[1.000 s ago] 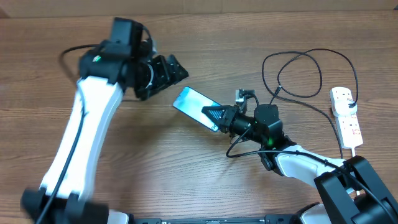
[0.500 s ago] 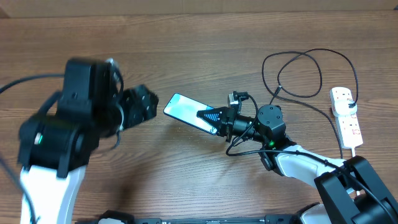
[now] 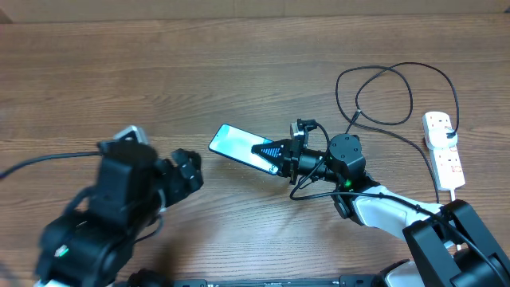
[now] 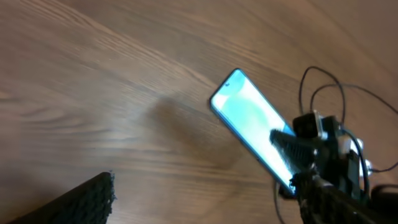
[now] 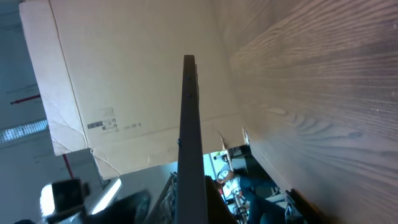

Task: Plug charger to phone and switch on socket
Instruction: 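Bring the left gripper back toward the phone held by the right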

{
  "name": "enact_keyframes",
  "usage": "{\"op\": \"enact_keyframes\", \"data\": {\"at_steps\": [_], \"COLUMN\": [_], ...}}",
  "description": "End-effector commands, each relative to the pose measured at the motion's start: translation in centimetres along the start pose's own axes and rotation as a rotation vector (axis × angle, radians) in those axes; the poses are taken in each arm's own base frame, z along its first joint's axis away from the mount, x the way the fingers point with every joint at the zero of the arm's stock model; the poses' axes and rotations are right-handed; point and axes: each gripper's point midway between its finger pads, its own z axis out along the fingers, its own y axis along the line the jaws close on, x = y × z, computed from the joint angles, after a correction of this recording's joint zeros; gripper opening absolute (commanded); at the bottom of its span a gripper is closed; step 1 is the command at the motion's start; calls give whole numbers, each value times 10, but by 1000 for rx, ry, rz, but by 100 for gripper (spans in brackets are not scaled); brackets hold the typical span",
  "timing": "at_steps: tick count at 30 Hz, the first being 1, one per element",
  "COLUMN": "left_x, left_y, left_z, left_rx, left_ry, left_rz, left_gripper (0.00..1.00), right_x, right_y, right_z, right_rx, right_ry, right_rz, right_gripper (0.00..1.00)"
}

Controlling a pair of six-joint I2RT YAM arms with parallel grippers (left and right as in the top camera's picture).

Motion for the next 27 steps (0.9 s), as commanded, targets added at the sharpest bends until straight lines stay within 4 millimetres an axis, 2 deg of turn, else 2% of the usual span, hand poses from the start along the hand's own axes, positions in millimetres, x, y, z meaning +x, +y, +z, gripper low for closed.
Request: {"op": "enact_keyframes", "data": {"at_steps": [1, 3, 4, 5, 7, 11, 18, 23, 27], "left_x": [24, 34, 37, 42, 49, 61, 69, 75, 81], "left_y": [-11, -30, -32, -29, -23, -17, -36, -37, -36], "left_z": [38, 61, 68, 80, 90, 103, 120, 142, 157], "left_rx": [80, 192, 211, 207, 180, 152, 184, 141, 120], "left_ry": [107, 157, 170, 184, 207, 261, 346, 392, 424], "left_rz": [-87, -127, -145, -205, -278, -365, -429, -460, -465], "left_gripper": [81, 76, 75, 75, 73, 66, 63, 63, 53], "right_x": [4, 3, 2, -4, -12, -20, -27, -16, -11], "right_y": [13, 9, 8, 6, 3, 0, 0, -2, -3], "right_z": [0, 1, 1, 1, 0, 0, 5, 13, 14], "right_rx": [-19, -7, -5, 3, 8, 15, 6, 14, 17], "right_ry": [27, 21, 11, -20, -66, -116, -202, -176, -157], "right_rz": [18, 73, 76, 89, 101, 114, 106, 102, 102], "right_gripper": [4, 4, 4, 4, 4, 4, 4, 4, 4]}}
